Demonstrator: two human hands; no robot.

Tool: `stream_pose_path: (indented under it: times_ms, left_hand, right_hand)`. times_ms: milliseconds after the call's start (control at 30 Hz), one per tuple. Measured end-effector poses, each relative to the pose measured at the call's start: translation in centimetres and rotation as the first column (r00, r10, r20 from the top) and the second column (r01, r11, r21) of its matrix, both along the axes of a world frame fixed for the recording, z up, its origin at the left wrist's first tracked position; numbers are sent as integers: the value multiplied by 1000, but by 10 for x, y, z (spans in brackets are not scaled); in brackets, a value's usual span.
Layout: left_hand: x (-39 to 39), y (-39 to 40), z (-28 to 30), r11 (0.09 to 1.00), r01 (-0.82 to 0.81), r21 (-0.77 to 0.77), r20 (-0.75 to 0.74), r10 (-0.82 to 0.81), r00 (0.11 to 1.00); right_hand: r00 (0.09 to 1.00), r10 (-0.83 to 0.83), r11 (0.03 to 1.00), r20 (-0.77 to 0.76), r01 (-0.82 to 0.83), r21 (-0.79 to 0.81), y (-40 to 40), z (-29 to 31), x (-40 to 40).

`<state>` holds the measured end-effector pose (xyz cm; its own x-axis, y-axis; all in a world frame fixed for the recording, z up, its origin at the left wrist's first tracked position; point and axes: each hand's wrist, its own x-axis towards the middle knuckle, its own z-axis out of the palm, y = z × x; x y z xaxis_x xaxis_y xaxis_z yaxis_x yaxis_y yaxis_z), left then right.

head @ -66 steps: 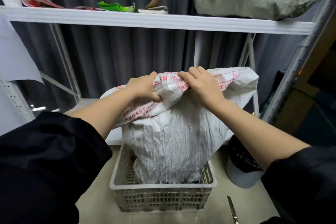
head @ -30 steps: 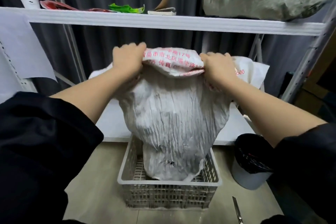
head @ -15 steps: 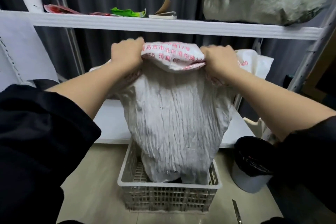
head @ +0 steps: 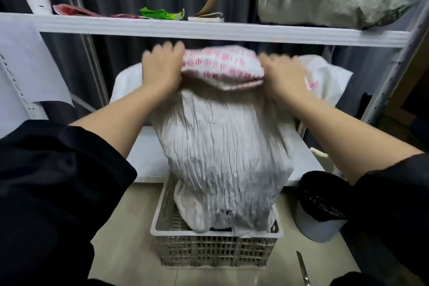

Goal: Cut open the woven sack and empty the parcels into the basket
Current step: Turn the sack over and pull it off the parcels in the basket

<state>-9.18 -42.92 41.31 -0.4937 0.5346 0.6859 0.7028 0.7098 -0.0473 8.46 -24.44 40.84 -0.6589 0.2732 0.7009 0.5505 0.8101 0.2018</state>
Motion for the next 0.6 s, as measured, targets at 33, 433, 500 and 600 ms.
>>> stream_pose_path:
  times_ms: [33, 433, 500, 600]
  left_hand:
    - [1, -1, -15, 991, 8, -135, 96, 5, 995]
    - [1, -2, -34, 998, 1, -55, 35, 1, 999]
    - [1, -2, -50, 958, 36, -286, 208, 25, 978]
    - [2, 0, -27, 986, 27, -167, 116, -8, 993]
  right_hand:
    - [985, -4, 999, 172, 11, -38, -3, -14, 1]
    - [1000, 8, 987, -18, -5, 160, 6, -36, -2]
    - [941, -30, 998, 337, 44, -33, 3, -54, 0]
    - [989, -49, 999, 141, 45, 28, 7, -40, -1]
